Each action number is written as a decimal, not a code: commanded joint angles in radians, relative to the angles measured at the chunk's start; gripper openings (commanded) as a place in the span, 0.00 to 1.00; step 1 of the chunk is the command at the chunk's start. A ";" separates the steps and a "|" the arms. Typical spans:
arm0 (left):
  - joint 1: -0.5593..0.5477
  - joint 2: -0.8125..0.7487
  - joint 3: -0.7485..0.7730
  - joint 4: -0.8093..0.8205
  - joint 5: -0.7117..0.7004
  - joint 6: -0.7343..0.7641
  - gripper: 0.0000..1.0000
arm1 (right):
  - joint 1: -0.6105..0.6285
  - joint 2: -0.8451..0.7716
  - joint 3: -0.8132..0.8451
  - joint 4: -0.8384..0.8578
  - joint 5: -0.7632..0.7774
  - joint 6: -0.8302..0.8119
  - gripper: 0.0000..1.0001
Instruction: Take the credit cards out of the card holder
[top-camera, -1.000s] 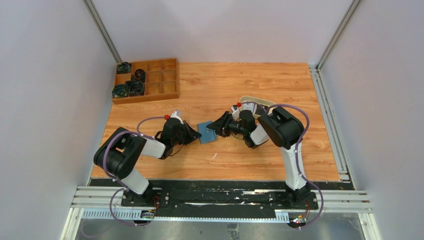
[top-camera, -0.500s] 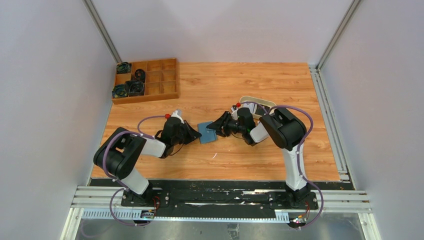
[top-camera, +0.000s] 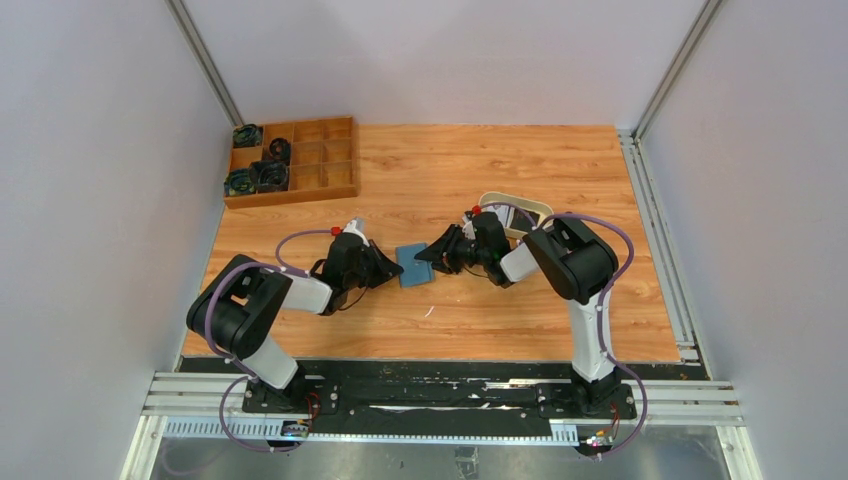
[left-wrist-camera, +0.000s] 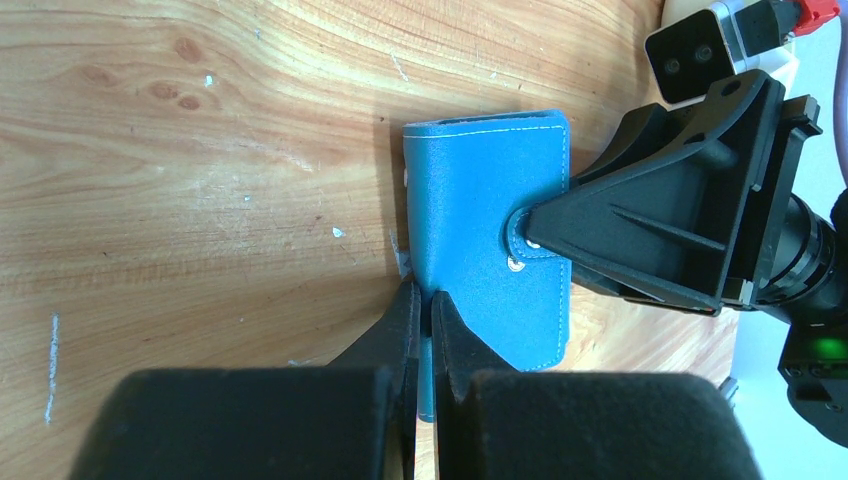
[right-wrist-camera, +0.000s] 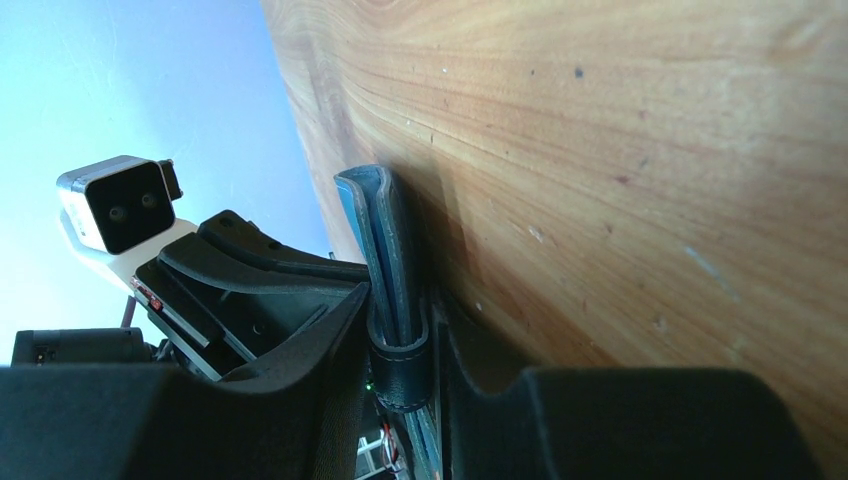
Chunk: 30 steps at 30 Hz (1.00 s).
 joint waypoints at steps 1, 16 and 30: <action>0.000 0.055 -0.044 -0.249 -0.080 0.071 0.00 | 0.013 0.021 -0.005 -0.136 -0.012 -0.044 0.32; 0.000 0.058 -0.035 -0.271 -0.092 0.069 0.00 | 0.046 0.026 0.017 -0.153 -0.032 -0.037 0.36; 0.000 0.071 0.026 -0.353 -0.121 0.090 0.00 | 0.057 0.014 -0.008 -0.159 -0.044 -0.061 0.28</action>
